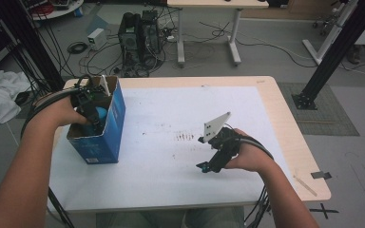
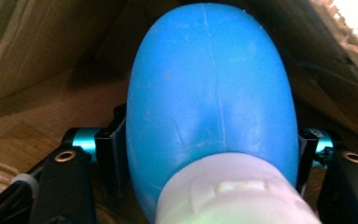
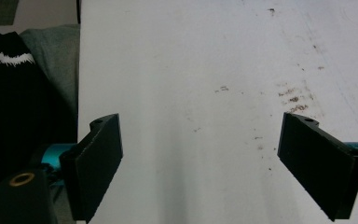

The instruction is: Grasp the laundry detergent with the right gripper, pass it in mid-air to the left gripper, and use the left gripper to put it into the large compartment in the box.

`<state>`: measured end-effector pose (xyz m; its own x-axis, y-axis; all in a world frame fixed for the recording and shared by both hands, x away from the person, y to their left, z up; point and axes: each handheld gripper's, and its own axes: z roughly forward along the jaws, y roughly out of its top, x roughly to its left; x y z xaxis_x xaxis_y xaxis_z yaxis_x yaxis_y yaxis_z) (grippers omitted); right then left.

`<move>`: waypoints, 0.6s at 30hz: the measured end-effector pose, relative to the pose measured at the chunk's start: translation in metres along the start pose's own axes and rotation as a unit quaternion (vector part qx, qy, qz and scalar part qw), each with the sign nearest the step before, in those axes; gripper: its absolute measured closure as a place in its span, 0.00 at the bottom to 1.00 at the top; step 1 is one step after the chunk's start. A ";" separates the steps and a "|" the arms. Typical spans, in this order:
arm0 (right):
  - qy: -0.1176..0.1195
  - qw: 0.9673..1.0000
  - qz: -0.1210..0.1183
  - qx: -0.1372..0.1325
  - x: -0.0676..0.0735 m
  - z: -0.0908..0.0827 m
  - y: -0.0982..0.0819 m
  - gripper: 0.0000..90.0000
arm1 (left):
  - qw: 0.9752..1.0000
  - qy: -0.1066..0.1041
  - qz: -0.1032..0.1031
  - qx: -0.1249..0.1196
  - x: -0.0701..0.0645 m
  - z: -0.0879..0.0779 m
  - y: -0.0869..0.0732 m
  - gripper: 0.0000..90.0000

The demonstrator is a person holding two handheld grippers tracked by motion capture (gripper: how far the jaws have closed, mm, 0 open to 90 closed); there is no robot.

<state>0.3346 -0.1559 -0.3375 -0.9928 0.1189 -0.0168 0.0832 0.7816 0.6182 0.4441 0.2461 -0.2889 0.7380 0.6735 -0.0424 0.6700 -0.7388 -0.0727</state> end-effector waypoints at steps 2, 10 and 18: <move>0.000 1.000 -0.001 0.000 0.000 0.000 0.000 0.15 | 1.000 0.000 0.001 0.002 0.000 -0.001 0.000 0.36; 0.000 1.000 0.001 0.001 0.000 0.000 0.000 0.15 | 1.000 -0.004 0.002 0.002 -0.002 -0.006 0.000 0.34; -0.001 1.000 0.001 0.000 0.000 -0.002 0.000 0.15 | 1.000 0.001 0.009 0.001 -0.003 -0.012 -0.001 0.32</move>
<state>0.3344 -0.1573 -0.3363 -0.9925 0.1210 -0.0177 0.0843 0.7815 0.6182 0.4422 0.2444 -0.2770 0.7499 0.6602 -0.0425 0.6567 -0.7506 -0.0731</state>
